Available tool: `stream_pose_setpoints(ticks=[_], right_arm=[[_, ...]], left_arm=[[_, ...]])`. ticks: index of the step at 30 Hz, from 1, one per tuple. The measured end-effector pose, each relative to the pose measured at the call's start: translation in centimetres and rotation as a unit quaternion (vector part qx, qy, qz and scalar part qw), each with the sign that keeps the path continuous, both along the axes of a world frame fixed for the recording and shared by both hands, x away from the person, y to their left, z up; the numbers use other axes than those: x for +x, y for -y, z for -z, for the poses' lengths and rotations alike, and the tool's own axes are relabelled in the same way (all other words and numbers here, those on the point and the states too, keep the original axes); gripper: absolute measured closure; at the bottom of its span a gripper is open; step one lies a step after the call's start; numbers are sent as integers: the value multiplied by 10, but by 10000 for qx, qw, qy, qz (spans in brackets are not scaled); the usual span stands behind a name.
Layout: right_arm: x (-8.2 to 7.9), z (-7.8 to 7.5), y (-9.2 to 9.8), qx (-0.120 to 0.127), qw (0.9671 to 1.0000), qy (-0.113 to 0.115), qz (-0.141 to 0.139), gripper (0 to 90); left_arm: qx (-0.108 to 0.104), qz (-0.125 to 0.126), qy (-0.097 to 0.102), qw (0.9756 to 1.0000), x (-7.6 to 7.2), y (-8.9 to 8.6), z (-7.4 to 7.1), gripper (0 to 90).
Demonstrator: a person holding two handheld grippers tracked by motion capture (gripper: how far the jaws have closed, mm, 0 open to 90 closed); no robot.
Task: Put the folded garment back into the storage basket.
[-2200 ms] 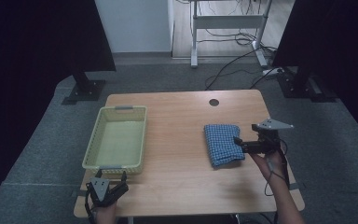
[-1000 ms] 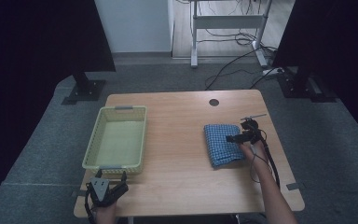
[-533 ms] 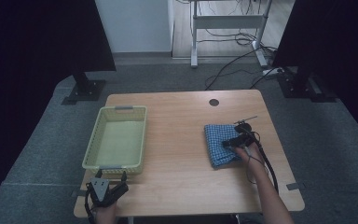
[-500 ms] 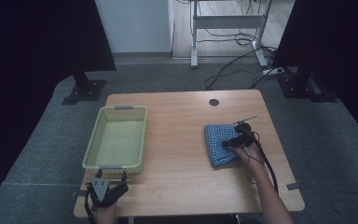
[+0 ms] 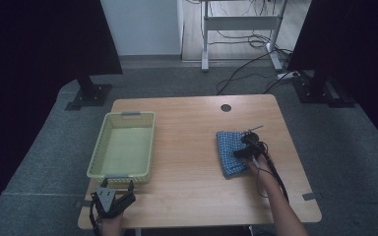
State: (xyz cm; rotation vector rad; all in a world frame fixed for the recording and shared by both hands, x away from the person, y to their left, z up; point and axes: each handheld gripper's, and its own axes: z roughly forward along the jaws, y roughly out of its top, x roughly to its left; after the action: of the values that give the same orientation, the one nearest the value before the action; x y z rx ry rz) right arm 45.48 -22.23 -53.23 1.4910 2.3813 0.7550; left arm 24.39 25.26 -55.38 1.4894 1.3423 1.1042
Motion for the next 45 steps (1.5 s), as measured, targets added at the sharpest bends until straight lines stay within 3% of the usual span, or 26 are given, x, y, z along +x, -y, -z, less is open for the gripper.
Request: stream_pose_setpoints(ticks=[5, 8, 16, 18, 25, 32, 36, 39, 45], right_arm=[[-1, 0, 0, 164, 9999, -45, -10, 629], [-2, 0, 5, 465, 9988, -127, 40, 700], [-7, -5, 16, 991, 9949, -198, 22, 749], [-10, -12, 21, 1145, 9933, -140, 45, 753], [-22, -35, 22, 1172, 9929, 183, 32, 755], [-27, -56, 30, 1288, 9907, 395, 206, 757], [-30, -69, 35, 1522, 9866, 514, 284, 757], [-34, -82, 35, 1495, 9854, 727, 360, 757], [-37, -103, 33, 1617, 9816, 914, 447, 756]], left_arm=[[31, -3, 2, 10000, 0, 1, 0, 100], [38, -12, 1, 10000, 0, 1, 0, 100], [26, -19, -4, 10000, 0, 1, 0, 100], [35, -16, -7, 10000, 0, 1, 0, 100], [64, -27, 6, 10000, 0, 1, 0, 100], [0, -26, 55, 10000, -1, 0, 0, 101], [64, -23, 60, 10000, -1, 1, 0, 101], [114, -28, 80, 9999, -2, 3, 0, 100], [84, -27, 60, 9999, -1, 2, 0, 100]])
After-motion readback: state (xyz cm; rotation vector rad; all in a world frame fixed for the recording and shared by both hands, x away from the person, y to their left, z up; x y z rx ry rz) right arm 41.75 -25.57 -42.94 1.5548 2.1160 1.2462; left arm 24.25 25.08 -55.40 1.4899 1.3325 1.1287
